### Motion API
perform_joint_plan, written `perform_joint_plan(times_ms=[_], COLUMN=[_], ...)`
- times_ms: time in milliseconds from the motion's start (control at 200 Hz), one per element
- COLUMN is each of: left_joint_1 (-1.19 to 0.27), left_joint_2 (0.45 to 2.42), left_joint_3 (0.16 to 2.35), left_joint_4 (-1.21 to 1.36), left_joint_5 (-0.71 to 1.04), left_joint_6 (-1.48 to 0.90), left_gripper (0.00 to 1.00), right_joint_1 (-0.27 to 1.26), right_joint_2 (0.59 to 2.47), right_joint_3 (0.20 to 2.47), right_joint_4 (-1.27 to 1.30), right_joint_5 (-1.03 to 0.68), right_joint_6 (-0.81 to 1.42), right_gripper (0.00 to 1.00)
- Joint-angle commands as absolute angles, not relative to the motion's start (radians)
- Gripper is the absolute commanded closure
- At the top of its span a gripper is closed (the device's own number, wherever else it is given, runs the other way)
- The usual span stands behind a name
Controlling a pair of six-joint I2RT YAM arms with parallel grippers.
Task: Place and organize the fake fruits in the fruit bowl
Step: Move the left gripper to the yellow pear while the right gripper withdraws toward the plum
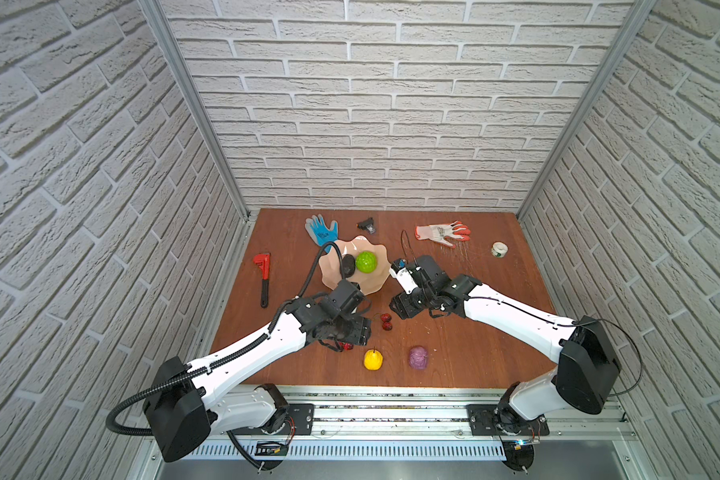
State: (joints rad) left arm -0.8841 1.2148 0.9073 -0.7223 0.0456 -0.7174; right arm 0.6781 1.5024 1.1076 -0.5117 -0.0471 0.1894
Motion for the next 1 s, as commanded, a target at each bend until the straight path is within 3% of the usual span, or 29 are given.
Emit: perform_joint_plan(times_ms=[0, 600, 995], left_joint_1=[-0.937, -1.091, -1.104], left_joint_2=[1.263, 1.529, 1.625], left_joint_3=[0.928, 0.97, 0.972], left_joint_4=[-0.693, -0.686, -0.622], left_joint_5=[0.004, -0.053, -0.022], left_joint_6=[-0.738, -0.709, -0.743], left_gripper=[0.22, 0.19, 0.29], right_joint_1=[0.684, 0.623, 0.623], right_joint_2=[1.46, 1.352, 1.341], right_joint_3=[1.095, 0.914, 0.867], right_joint_4=[-0.496, -0.454, -0.424], right_joint_5=[-0.008, 0.031, 0.036], right_joint_6=[0.224, 0.269, 0.278], right_gripper=[0.31, 0.24, 0.25])
